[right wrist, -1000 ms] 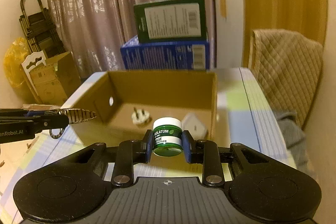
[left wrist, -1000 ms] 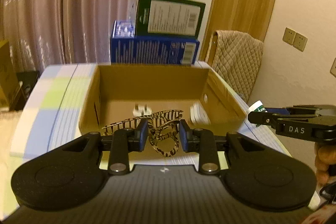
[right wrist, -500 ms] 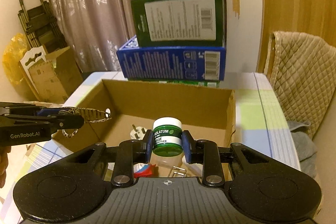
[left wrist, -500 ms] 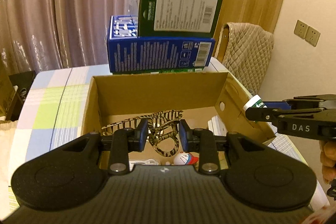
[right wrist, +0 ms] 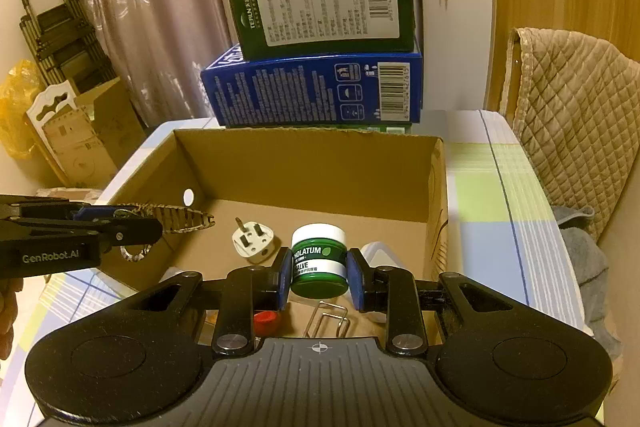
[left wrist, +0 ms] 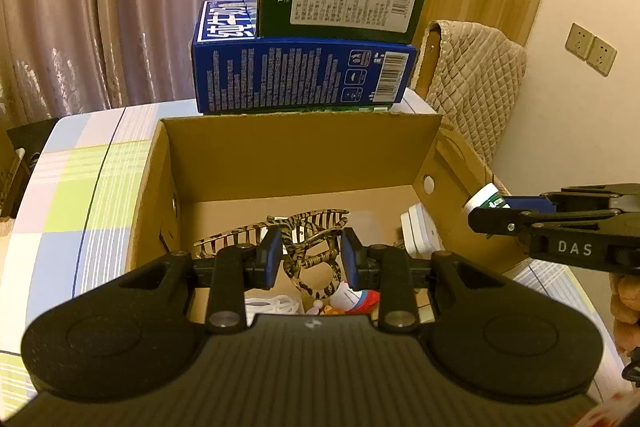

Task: Organize rigid objects
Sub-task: 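Open both tools to drop the cable and green jar into the box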

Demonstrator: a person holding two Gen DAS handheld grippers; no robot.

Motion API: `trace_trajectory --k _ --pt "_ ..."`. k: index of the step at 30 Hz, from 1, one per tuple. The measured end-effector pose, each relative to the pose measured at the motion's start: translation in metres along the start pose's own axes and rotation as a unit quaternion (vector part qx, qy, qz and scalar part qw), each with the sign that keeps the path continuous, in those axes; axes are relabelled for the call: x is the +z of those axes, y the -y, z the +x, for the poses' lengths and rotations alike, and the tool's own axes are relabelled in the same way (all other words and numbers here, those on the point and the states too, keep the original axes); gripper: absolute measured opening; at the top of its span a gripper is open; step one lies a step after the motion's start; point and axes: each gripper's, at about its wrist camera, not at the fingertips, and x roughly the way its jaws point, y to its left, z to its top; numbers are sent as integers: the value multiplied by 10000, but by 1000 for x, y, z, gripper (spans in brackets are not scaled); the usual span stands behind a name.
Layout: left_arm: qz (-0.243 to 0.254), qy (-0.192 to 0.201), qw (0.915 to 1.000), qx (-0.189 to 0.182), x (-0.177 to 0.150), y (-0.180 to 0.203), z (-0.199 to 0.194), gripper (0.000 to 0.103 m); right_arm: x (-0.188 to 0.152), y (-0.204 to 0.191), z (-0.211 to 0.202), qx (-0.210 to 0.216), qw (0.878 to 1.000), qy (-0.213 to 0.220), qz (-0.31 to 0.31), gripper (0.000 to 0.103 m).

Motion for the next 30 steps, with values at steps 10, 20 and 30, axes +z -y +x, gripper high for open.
trace_trajectory --k 10,20,30 --pt "-69 52 9999 110 6 -3 8 33 0 1 0 25 10000 19 50 26" --pt "-122 100 9996 240 4 -11 -4 33 -1 3 -2 22 10000 -12 92 26" --pt "-41 190 9996 219 6 -7 -12 33 -1 3 -4 -23 10000 -16 96 26"
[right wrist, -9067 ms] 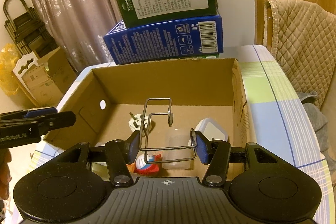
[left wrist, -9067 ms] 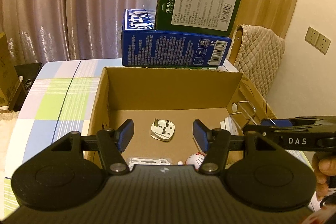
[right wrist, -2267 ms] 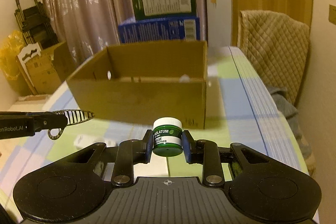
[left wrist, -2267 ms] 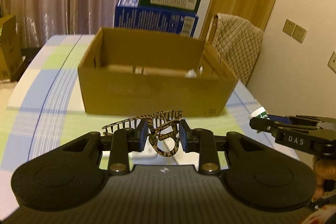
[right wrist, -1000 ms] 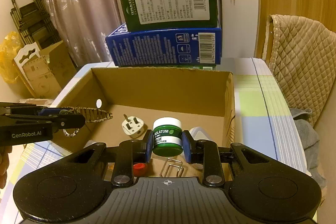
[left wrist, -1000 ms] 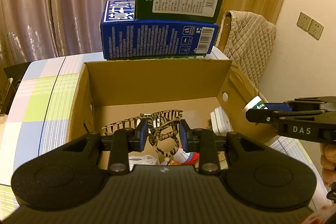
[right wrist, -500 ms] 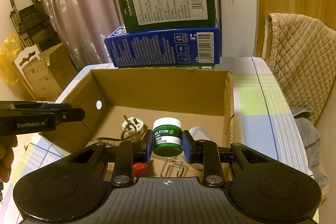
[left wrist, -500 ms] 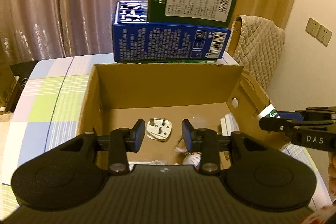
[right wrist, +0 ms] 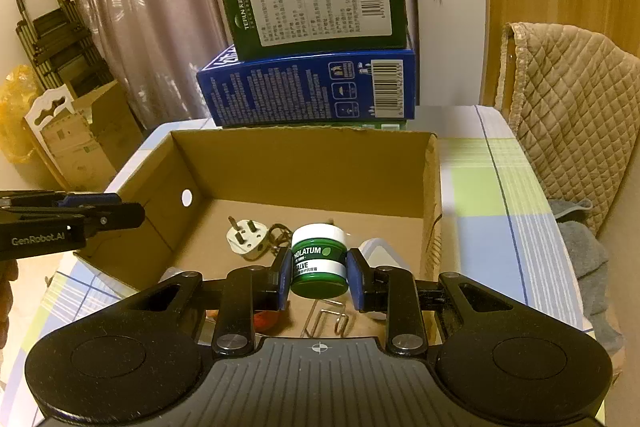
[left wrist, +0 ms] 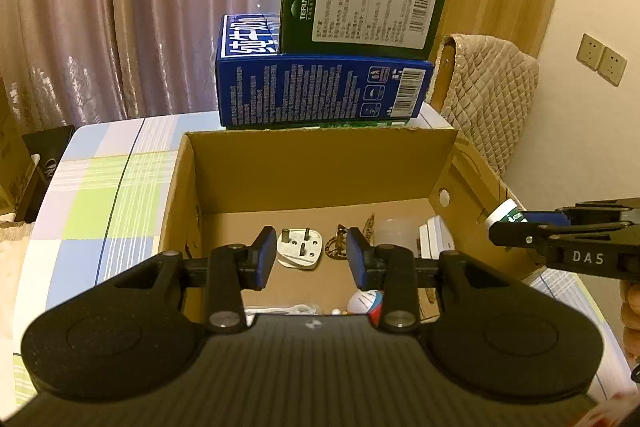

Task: Organize rigid objects
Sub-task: 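Open both tools to drop the cable and green jar into the box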

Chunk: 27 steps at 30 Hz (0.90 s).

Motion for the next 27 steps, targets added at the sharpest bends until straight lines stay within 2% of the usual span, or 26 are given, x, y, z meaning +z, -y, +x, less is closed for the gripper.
trace_trajectory --k 22,24,25,27 --pt "9 51 10000 16 0 -3 -3 33 4 4 6 -111 9999 40 125 27" --pt "29 45 10000 20 0 -2 -4 33 3 6 5 -172 9997 82 149 39" --pt "36 44 10000 20 -1 -3 -4 33 3 8 5 -168 9997 87 173 50" --pt "33 47 10000 25 -1 -2 -4 32 2 10 3 -115 9996 82 234 54"
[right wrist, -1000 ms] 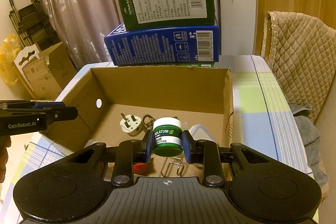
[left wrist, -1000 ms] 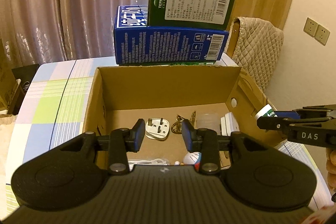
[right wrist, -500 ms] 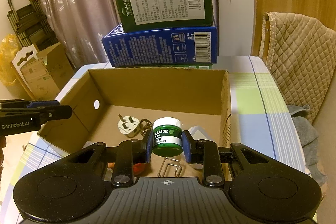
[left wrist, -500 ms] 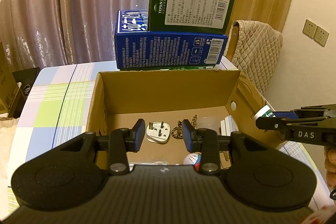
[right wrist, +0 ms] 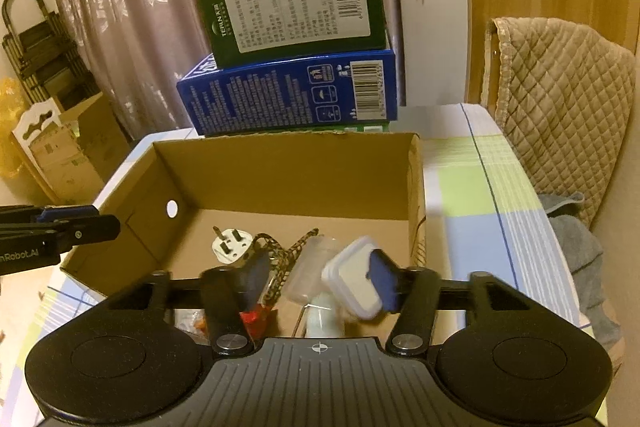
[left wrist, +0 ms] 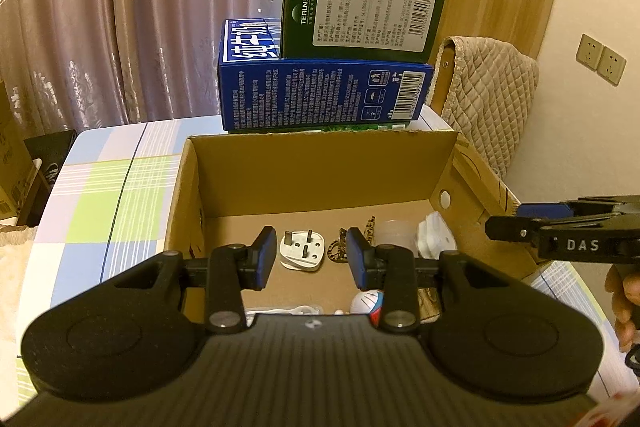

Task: Organize rigid objects
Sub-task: 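Open both tools to drop the cable and green jar into the box, then withdraw both tools up and away from the box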

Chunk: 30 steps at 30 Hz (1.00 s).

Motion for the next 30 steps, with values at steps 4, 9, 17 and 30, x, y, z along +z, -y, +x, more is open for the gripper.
trace_trajectory --k 4,9,17,30 --pt "2 2 10000 4 -1 1 -2 33 -3 1 -6 -36 10000 19 10 54" --pt "47 24 10000 37 -5 5 -14 33 -10 0 -25 20 9999 115 90 56" --pt "69 134 9998 127 -18 14 -53 34 -29 -7 -65 70 9997 190 167 57" --pt "-194 254 9992 246 -68 21 -138 65 -77 -26 -140 95 9992 266 282 66"
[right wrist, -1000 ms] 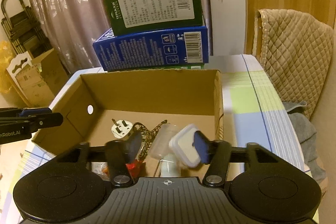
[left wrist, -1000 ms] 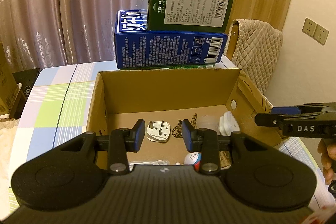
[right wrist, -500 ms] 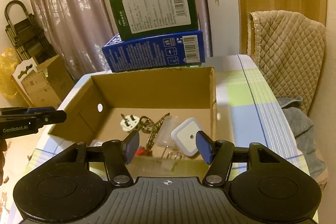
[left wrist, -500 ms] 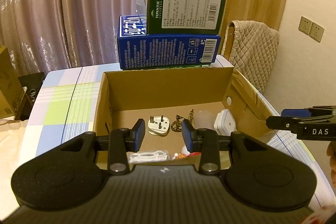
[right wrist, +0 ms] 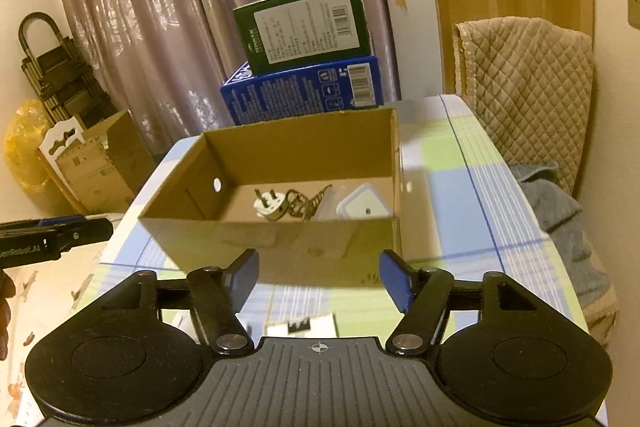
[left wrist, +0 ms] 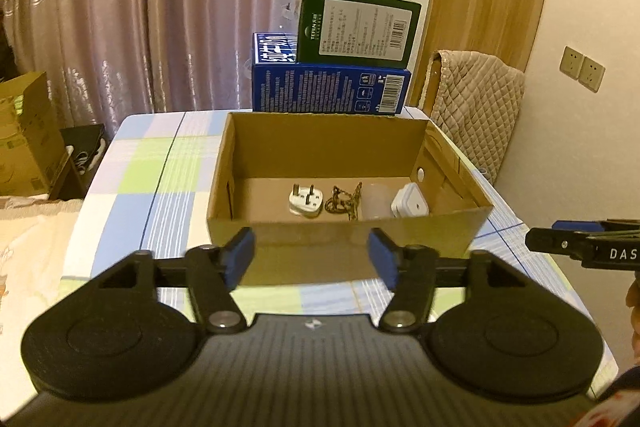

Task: Organize rigid objects
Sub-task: 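Withdraw both tools up and away from the box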

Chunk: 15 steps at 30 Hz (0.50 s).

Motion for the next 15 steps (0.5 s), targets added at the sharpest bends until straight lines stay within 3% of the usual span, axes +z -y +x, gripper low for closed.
trace_trajectory --k 8,15 --pt "-27 21 9998 204 -45 1 -46 91 -50 -19 -26 -6 9995 -218 -236 79" --pt "344 -181 9990 238 -76 4 -59 92 -91 -21 -36 -11 9990 -439 61 84"
